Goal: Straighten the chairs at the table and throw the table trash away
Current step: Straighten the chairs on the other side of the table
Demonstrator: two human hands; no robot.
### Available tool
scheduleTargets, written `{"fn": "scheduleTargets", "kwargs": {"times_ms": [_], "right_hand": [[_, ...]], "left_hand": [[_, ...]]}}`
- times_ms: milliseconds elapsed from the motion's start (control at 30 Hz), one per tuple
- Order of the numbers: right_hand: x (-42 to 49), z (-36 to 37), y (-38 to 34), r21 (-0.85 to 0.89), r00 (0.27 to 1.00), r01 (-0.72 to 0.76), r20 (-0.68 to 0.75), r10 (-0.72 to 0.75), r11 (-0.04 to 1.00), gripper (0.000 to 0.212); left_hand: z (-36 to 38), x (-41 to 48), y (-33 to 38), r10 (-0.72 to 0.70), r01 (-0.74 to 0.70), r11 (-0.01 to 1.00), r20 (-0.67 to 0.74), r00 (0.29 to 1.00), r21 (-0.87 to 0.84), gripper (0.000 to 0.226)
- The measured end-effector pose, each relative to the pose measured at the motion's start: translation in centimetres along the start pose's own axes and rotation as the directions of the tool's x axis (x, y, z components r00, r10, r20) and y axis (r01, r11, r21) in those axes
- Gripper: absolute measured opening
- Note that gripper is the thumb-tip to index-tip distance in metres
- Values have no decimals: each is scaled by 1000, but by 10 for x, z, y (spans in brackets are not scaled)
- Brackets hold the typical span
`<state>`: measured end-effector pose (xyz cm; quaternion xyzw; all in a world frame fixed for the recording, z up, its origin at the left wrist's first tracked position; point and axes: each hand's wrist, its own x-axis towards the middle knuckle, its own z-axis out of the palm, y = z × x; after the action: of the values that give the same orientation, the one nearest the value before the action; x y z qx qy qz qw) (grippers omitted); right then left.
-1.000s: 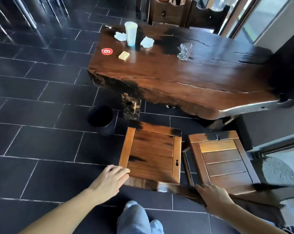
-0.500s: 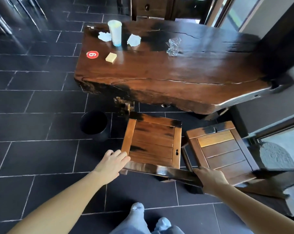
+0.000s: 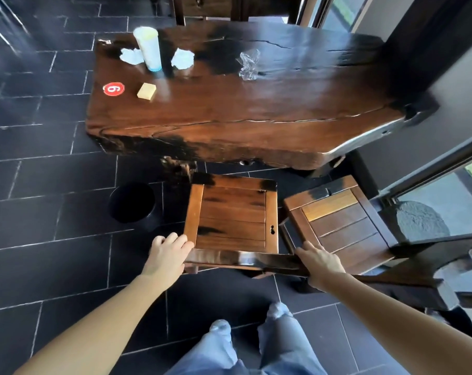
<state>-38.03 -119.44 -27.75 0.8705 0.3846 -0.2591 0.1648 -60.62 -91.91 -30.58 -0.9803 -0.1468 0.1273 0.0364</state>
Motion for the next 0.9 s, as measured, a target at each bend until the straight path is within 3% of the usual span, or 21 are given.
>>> {"fn": "scheduleTargets", "kwargs": {"times_ms": [133,233,300,367,433,500,600,700,900], "right_hand": [[0,2,1,17,999,28,-26,-27,999,52],[-4,8,6,79,991,111,-79,-105,991,68],[-11,13,11,187,986,91,-151,-63,978,75],[-15,23,13,349,972,1,-222,82,937,71],[-14,32,6,509,931,-51,-286,225,859,60],[-11,38,-1,597,878,-14,-377,296,802,38],[-6,45,-1,538,816,95,-524,244,837,12],[-1,45,7,502,804,142,-562,196,853,12],[4,42,17,508,806,219,-575,139,833,16]], "left_hand": [[-13,4,6,-98,105,984,56,994,-146,33],[-26,12,-9,-243,309,839,200,949,-449,30],[-27,12,-15,-247,363,843,314,917,-396,40],[-22,12,-13,-286,405,859,362,887,-312,49],[-22,17,-7,-344,461,847,387,856,-266,49],[-27,22,-5,-354,469,857,418,837,-213,47],[-28,16,-7,-359,448,870,357,862,-208,44],[-32,16,-5,-349,417,885,299,888,-206,41],[-37,25,-5,-344,430,883,366,864,-186,49]]}}
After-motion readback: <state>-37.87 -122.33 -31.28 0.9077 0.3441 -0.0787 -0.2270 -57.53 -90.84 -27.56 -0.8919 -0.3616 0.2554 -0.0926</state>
